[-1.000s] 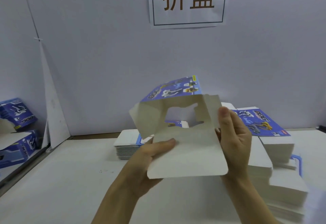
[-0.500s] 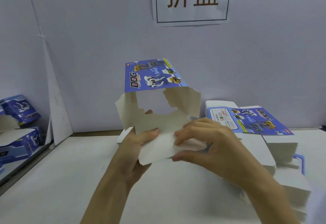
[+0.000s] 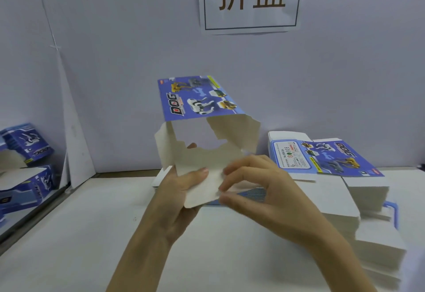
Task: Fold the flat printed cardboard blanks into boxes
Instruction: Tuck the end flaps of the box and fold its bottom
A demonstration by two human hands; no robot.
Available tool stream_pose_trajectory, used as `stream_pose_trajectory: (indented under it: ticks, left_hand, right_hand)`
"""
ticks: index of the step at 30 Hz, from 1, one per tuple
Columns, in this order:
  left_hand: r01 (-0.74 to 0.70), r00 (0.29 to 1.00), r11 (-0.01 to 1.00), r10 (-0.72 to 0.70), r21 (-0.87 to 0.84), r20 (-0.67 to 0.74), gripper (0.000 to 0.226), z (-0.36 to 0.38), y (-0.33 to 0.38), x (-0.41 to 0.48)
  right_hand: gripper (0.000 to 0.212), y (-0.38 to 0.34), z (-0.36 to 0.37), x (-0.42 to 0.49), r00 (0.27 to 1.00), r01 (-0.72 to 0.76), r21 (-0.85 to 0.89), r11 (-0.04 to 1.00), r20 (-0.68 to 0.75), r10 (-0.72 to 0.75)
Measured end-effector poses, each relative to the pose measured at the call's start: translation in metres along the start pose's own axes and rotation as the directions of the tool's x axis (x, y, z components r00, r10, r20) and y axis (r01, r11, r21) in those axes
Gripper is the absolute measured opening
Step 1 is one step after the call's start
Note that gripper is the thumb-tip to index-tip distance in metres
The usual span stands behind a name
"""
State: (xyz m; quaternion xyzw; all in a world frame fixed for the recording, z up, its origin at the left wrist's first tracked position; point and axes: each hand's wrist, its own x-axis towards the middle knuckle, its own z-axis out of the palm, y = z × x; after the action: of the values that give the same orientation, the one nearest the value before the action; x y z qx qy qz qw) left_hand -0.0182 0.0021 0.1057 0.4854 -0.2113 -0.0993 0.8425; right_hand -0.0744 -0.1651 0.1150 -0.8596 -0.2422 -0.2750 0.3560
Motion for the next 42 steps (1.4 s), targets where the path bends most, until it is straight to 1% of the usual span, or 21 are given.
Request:
stream_pose_trajectory:
  ticks: [5, 8, 9, 11, 12, 14, 15, 16, 17, 20, 23, 25, 27, 28, 31, 33, 34, 37, 39, 40, 42]
  left_hand:
    - [0.074, 0.997, 0.997, -0.074, -0.030, 0.001, 0.044, 0.000, -0.001, -0.002]
    - [0.043, 0.999, 0.998, -0.045, -0.043, -0.030, 0.032, -0.008, 0.013, -0.002]
    - [0.014, 0.999, 1.000, -0.014, -0.025, -0.028, 0.041, -0.015, 0.019, -0.002]
    - [-0.039, 0.994, 0.981, 0.057, 0.189, -0.090, 0.101, -0.036, 0.030, -0.003]
    - [-0.041, 0.981, 0.899, 0.119, 0.435, -0.152, 0.124, -0.049, 0.034, -0.004]
    - [0.043, 0.964, 0.518, 0.202, 0.854, -0.171, 0.135, -0.074, 0.037, -0.007]
    - [0.080, 0.977, 0.347, 0.159, 0.934, -0.143, 0.133, -0.083, 0.037, -0.009]
    - [0.111, 0.991, 0.277, 0.046, 0.955, -0.129, 0.127, -0.090, 0.036, -0.010]
    - [0.143, 0.989, 0.292, -0.090, 0.946, -0.121, 0.116, -0.092, 0.035, -0.011]
    - [0.247, 0.918, 0.469, -0.394, 0.848, -0.050, 0.088, -0.092, 0.031, -0.012]
    - [0.289, 0.873, 0.515, -0.487, 0.807, -0.002, 0.101, -0.101, 0.038, -0.017]
    - [0.296, 0.891, 0.490, -0.451, 0.820, -0.052, 0.101, -0.112, 0.044, -0.019]
    - [0.300, 0.934, 0.523, -0.331, 0.797, -0.134, 0.096, -0.125, 0.049, -0.020]
    - [0.298, 0.946, 0.555, -0.281, 0.777, -0.162, 0.096, -0.133, 0.051, -0.023]
    - [0.262, 0.965, 0.686, -0.175, 0.678, -0.195, 0.109, -0.159, 0.055, -0.038]
    - [0.229, 0.955, 0.840, -0.096, 0.492, -0.281, 0.098, -0.170, 0.061, -0.044]
    - [0.205, 0.939, 0.906, -0.074, 0.371, -0.337, 0.081, -0.174, 0.065, -0.045]
    - [0.056, 0.816, 0.993, 0.017, 0.108, -0.578, 0.040, -0.187, 0.087, -0.035]
    - [-0.174, 0.674, 0.983, 0.081, -0.051, -0.734, 0.032, -0.190, 0.113, -0.020]
    - [-0.316, 0.627, 0.934, 0.073, -0.167, -0.776, 0.039, -0.187, 0.130, -0.013]
    - [-0.539, 0.681, 0.745, 0.111, -0.393, -0.724, 0.055, -0.189, 0.146, -0.004]
  right_hand:
    - [0.017, -0.001, 0.015, 0.005, 0.978, 0.033, 0.056, 0.998, -0.209, -0.021]
    - [0.003, -0.002, 0.018, 0.007, 0.959, 0.063, 0.359, 0.931, -0.279, 0.042]
    - [0.004, -0.002, 0.014, 0.008, 0.949, 0.068, 0.452, 0.889, -0.305, 0.083]
    - [0.014, 0.000, 0.003, 0.006, 0.916, 0.074, 0.563, 0.823, -0.364, 0.167]
    - [0.020, 0.002, -0.004, 0.004, 0.898, 0.076, 0.615, 0.785, -0.384, 0.214]
    - [0.037, 0.009, -0.017, 0.001, 0.882, 0.059, 0.679, 0.732, -0.378, 0.280]
    - [0.045, 0.013, -0.022, 0.000, 0.886, 0.034, 0.694, 0.719, -0.354, 0.300]
    - [0.050, 0.016, -0.024, -0.001, 0.889, 0.005, 0.708, 0.706, -0.327, 0.321]
    - [0.053, 0.018, -0.025, -0.001, 0.886, -0.017, 0.718, 0.695, -0.311, 0.344]
    - [0.054, 0.025, -0.021, 0.000, 0.851, -0.039, 0.741, 0.670, -0.327, 0.411]
    - [0.035, 0.027, -0.014, 0.003, 0.791, -0.021, 0.768, 0.640, -0.378, 0.480]
    - [0.021, 0.031, -0.008, 0.005, 0.753, -0.010, 0.836, 0.549, -0.355, 0.555]
    - [0.018, 0.040, -0.001, 0.009, 0.717, 0.033, 0.907, 0.420, -0.314, 0.623]
    - [0.017, 0.044, 0.004, 0.011, 0.680, 0.028, 0.909, 0.417, -0.323, 0.658]
    - [0.020, 0.055, 0.024, 0.018, 0.550, -0.155, 0.802, 0.576, -0.415, 0.725]
    - [0.028, 0.060, 0.042, 0.019, 0.571, -0.268, 0.738, 0.619, -0.396, 0.719]
    - [0.030, 0.063, 0.051, 0.019, 0.603, -0.299, 0.723, 0.623, -0.363, 0.711]
    - [0.026, 0.068, 0.072, 0.023, 0.665, -0.356, 0.706, 0.613, -0.269, 0.696]
    - [0.024, 0.067, 0.079, 0.027, 0.695, -0.350, 0.711, 0.610, -0.239, 0.678]
    - [0.024, 0.067, 0.082, 0.028, 0.714, -0.347, 0.708, 0.615, -0.227, 0.663]
    - [0.024, 0.068, 0.089, 0.030, 0.746, -0.360, 0.661, 0.658, -0.219, 0.629]
